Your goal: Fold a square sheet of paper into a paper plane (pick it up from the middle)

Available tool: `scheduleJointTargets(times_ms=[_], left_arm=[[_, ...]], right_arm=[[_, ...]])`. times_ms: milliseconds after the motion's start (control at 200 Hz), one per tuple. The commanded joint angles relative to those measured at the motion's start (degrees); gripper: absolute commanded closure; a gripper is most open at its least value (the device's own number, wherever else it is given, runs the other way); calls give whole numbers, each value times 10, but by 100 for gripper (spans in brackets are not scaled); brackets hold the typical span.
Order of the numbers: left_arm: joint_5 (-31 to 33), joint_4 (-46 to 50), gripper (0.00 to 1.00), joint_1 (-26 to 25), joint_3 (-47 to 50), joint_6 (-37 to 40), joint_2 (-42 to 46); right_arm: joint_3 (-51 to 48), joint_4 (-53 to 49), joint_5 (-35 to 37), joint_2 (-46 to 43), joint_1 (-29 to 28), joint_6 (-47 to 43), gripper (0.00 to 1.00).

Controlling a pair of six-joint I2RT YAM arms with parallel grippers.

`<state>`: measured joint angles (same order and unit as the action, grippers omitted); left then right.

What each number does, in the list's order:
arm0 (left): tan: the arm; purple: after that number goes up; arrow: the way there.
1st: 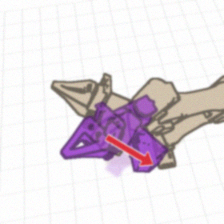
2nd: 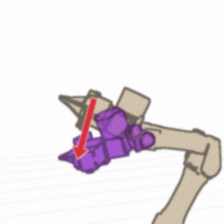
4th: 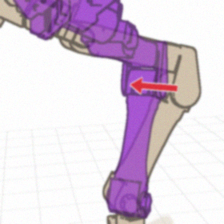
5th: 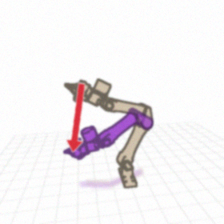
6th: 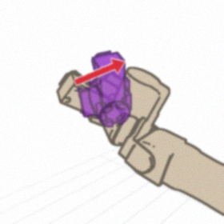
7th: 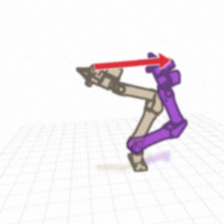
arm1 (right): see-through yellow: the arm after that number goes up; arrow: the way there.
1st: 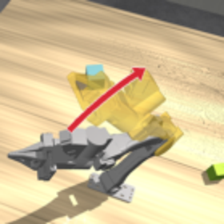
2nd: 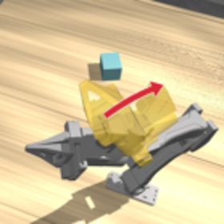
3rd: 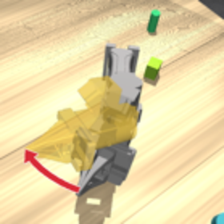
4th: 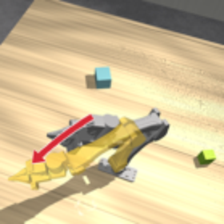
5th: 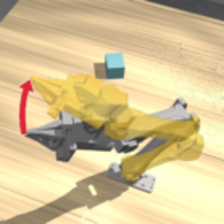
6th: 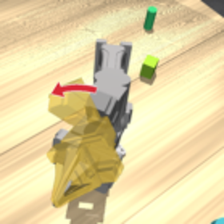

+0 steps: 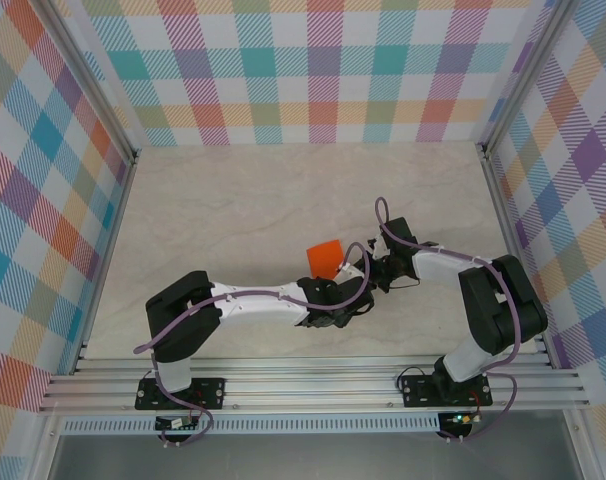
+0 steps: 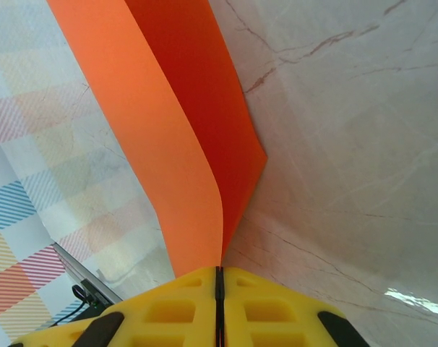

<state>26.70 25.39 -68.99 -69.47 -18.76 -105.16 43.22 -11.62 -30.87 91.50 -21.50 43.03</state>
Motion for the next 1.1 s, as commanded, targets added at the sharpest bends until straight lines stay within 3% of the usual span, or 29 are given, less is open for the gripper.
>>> scheduleJointTargets(times_ms=[0,1095], left_arm=[[21,2,28,-6,7,0,5],[31,-25,28,12,49,-25,29]], right_arm=[[14,-5,-5,15,-6,-11,91],[9,-4,-3,15,-6,-18,90]])
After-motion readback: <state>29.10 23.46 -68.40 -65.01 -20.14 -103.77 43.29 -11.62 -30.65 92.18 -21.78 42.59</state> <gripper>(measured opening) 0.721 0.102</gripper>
